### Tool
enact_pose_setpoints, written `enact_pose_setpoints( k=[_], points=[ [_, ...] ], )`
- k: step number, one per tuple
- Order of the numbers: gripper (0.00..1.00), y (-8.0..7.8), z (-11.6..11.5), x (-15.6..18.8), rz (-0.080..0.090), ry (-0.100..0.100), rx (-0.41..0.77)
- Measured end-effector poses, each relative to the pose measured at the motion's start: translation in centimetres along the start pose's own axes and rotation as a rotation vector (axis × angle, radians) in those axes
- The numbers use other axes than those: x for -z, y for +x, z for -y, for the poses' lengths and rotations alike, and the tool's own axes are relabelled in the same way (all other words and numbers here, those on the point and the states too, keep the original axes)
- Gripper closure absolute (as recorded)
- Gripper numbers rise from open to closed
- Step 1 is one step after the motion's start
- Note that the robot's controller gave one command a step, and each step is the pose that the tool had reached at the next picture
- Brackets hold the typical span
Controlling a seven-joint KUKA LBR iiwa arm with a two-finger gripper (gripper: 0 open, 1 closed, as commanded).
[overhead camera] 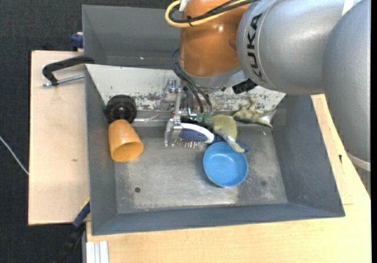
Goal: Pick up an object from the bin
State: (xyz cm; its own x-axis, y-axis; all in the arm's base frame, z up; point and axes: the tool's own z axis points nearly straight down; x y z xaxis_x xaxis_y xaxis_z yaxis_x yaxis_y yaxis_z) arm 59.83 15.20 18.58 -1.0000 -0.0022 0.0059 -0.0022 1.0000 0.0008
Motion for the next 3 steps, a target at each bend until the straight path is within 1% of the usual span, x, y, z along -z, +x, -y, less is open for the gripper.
enact_pose_setpoints(
  k=[1,2,3],
  points=[
    [0.0,0.04,4.6,-11.16,0.02,-0.009,-0.238],
    [1.0,0.14,4.59,-11.1,0.015,-0.008,-0.237],
    [0.0,0.23,4.79,-11.26,0.012,-0.004,-0.239]
  ],
)
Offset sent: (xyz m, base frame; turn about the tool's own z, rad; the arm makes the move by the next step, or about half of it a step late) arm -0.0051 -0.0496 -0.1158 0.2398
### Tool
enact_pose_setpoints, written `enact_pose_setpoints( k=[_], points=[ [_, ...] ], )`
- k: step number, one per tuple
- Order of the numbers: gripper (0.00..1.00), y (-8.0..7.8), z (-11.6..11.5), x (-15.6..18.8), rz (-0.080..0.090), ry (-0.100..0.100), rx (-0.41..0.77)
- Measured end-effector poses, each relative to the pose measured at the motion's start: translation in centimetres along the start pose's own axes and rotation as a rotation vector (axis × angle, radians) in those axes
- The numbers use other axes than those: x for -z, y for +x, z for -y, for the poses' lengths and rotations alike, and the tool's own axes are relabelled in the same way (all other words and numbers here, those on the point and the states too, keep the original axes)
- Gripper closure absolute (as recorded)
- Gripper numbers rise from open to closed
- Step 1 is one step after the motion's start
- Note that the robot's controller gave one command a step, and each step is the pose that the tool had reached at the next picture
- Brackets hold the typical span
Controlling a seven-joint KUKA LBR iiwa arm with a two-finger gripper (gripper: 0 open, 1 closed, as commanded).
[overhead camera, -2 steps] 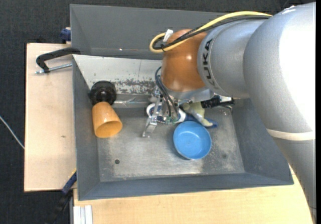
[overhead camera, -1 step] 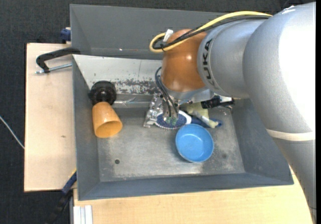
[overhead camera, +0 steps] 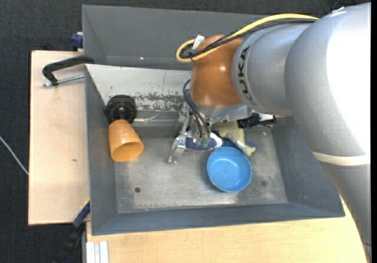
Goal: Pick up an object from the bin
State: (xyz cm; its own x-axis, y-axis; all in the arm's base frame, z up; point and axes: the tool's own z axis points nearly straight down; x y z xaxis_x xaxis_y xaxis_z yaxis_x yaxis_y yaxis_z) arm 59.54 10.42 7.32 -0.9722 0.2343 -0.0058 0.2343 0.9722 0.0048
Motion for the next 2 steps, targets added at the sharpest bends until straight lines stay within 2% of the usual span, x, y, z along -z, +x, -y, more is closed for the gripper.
enact_pose_setpoints(
  k=[1,2],
  points=[
    [0.0,-1.22,5.51,0.07,0.0,0.0,0.007],
    [1.0,-1.42,5.31,0.3,0.009,-0.002,0.008]
  ],
)
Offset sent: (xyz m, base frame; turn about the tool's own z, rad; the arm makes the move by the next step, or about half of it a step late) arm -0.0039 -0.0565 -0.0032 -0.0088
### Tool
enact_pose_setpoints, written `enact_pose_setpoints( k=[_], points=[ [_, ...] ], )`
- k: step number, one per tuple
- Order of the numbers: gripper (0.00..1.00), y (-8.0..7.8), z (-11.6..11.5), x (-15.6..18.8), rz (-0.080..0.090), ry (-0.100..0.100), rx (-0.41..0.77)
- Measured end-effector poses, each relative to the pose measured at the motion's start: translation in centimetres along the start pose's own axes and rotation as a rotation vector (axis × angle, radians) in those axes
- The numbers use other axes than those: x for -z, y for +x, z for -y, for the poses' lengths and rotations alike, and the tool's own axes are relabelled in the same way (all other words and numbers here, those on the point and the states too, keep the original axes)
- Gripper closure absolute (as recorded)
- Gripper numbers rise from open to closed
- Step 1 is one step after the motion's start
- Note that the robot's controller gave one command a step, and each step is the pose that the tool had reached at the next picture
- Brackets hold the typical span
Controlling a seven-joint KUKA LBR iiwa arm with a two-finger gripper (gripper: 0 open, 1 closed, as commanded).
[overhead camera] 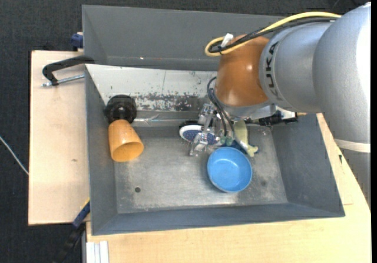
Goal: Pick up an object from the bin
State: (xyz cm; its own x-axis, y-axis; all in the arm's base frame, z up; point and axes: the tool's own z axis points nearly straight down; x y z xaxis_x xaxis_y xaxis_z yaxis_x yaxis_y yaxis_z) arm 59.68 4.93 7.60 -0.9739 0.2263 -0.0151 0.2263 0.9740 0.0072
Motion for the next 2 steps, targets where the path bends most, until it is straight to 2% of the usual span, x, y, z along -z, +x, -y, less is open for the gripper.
enact_pose_setpoints(
  k=[1,2],
  points=[
    [1.0,1.4,-0.4,12.4,-0.004,0.002,-0.044],
    [1.0,2.4,-3.1,31.8,-0.002,0.001,-0.058]
  ],
)
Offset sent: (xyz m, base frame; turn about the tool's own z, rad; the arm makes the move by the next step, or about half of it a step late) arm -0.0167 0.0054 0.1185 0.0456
